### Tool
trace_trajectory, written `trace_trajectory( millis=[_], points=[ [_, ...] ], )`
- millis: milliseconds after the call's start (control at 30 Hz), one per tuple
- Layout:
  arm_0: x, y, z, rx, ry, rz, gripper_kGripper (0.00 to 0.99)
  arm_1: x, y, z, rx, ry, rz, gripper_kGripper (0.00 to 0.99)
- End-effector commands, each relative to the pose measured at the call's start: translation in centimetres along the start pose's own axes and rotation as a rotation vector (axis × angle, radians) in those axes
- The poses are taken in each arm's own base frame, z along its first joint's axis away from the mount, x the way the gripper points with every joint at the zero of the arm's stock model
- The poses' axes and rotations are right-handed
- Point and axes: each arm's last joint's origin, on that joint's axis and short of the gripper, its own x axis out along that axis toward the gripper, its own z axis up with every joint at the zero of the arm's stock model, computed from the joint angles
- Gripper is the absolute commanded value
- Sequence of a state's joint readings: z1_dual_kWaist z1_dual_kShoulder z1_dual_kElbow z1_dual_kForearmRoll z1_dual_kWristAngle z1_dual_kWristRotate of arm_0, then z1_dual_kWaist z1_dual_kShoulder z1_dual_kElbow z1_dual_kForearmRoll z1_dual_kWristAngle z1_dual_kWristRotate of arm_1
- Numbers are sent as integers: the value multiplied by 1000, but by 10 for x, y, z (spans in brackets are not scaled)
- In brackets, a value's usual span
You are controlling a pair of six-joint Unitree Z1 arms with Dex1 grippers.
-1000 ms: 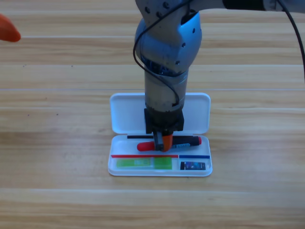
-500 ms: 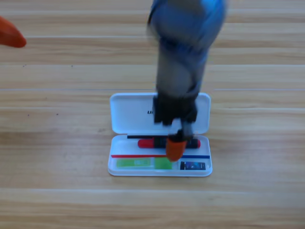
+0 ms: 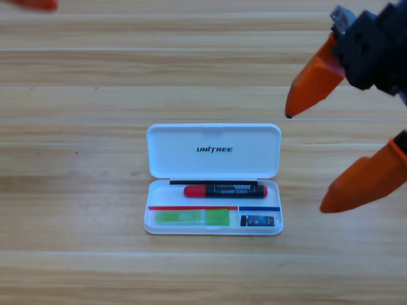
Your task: Clean up eraser and pencils
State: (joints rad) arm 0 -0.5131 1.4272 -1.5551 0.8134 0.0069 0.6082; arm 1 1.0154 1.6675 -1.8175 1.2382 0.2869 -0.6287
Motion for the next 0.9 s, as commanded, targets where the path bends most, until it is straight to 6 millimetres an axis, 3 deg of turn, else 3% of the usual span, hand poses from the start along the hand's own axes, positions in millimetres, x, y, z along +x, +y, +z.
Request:
trace_trajectory(
  millis=[33,233,367,500,600,700,767,833,900],
  points=[
    [95,42,-19,-152,52,7,990,-1,8,-30,55,-76,-63,985],
    [165,65,-34,-247,5,-43,986,5,20,-44,70,-131,-31,986],
    [195,58,-47,-260,-5,-110,942,7,22,-47,69,-133,-22,986],
    [212,47,-60,-253,9,-148,834,7,21,-46,69,-141,-28,986],
    [224,34,-66,-222,24,-206,693,4,22,-45,68,-151,-34,986],
    [229,19,-73,-175,6,-255,480,1,23,-45,66,-159,-36,986],
    [230,11,-75,-146,-17,-281,276,0,24,-45,65,-164,-33,986],
    [232,5,-75,-127,-29,-295,12,0,24,-45,65,-164,-32,986],
    [233,0,-75,-142,-27,-289,0,1,24,-45,65,-165,-31,986]
  ],
)
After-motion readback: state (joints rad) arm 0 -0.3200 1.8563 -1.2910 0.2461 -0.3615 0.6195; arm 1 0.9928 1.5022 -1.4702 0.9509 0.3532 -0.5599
